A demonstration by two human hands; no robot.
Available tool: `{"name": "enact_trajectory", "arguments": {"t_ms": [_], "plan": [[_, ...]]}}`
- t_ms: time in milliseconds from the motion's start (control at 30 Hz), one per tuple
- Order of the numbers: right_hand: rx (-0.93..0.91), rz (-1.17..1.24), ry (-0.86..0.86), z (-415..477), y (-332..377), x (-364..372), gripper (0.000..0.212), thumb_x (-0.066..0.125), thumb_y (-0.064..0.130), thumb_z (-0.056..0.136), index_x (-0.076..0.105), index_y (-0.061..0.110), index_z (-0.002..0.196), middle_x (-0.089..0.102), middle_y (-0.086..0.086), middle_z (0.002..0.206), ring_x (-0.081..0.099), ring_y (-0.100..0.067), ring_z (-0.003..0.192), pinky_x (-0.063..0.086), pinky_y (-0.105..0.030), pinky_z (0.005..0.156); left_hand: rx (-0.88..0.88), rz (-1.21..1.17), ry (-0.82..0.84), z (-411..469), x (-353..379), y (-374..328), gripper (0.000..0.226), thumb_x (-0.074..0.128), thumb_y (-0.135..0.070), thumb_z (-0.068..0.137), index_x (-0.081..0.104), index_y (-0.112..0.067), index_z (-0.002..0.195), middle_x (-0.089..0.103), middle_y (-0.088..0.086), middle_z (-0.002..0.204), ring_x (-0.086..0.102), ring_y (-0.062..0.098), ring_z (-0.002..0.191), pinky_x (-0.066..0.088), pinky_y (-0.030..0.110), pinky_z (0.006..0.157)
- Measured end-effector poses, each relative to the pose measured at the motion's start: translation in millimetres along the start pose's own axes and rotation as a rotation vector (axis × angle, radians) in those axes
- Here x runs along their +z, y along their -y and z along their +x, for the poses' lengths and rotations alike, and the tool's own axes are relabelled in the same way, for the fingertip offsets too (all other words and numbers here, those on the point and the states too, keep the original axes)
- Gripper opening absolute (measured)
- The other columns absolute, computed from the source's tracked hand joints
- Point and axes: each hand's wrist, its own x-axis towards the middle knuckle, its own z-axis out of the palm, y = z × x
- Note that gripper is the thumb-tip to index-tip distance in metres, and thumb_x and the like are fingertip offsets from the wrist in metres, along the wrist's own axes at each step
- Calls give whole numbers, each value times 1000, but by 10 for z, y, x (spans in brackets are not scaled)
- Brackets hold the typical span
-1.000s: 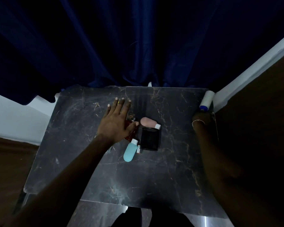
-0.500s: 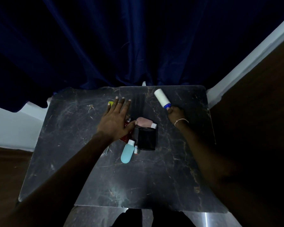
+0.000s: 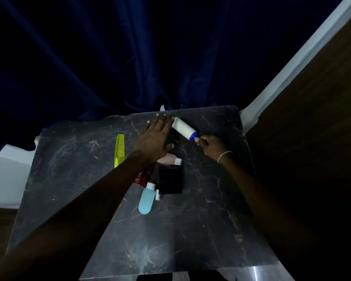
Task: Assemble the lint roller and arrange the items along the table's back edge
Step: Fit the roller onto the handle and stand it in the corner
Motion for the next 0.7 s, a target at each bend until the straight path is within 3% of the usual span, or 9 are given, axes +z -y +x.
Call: {"name": "enact_trajectory", "arguments": {"t_ms": [100,200,300,400,467,533,700], "plan": [[-63,-97,10,14,-36,-247,33,54,36,99,64,12,80,60,-6,72,56,-20,67,44,-33,69,70,-68,5,306,-24,-164,93,66,-39,95,6,-27,165,8,10,173,4,31,161,10,53,130],[-128,-222,12,86,1,-556,19,58,30,96,70,15,96,69,-6,87,64,-18,81,53,-35,84,137,-118,-39,644,-21,-407,71,68,-24,94,35,-22,157,33,12,164,32,35,152,33,53,123],[-217,-154,-218,196,56,-909,16,69,15,88,71,10,103,72,-3,99,66,-14,91,50,-22,90,104,-371,-97,982,32,-662,49,70,-17,92,53,-15,137,55,10,136,58,29,121,48,46,105],[-255,27,-421,365,63,-1219,21,77,16,79,71,15,99,69,4,89,64,-8,81,49,-16,78,34,-672,-147,1304,175,-921,43,76,-15,89,60,-6,128,65,13,124,63,28,112,48,35,97],[-271,76,-455,498,41,-1314,26,80,17,77,68,16,101,69,4,89,65,-7,77,51,-14,75,-2,-807,-170,1476,299,-1074,39,77,-12,88,61,-2,122,69,13,118,65,28,108,51,37,92],[-279,115,-423,625,28,-1346,30,79,16,78,65,15,104,69,2,89,66,-7,77,54,-16,74,-27,-876,-181,1615,425,-1170,36,76,-12,89,60,-1,120,70,13,115,65,26,104,51,38,90],[-281,50,-355,857,25,-1365,28,77,14,80,64,12,105,70,-4,91,70,-19,88,60,-36,86,-68,-921,-165,1821,652,-1150,39,75,-14,90,58,-6,123,69,9,114,65,24,105,52,36,88]]}}
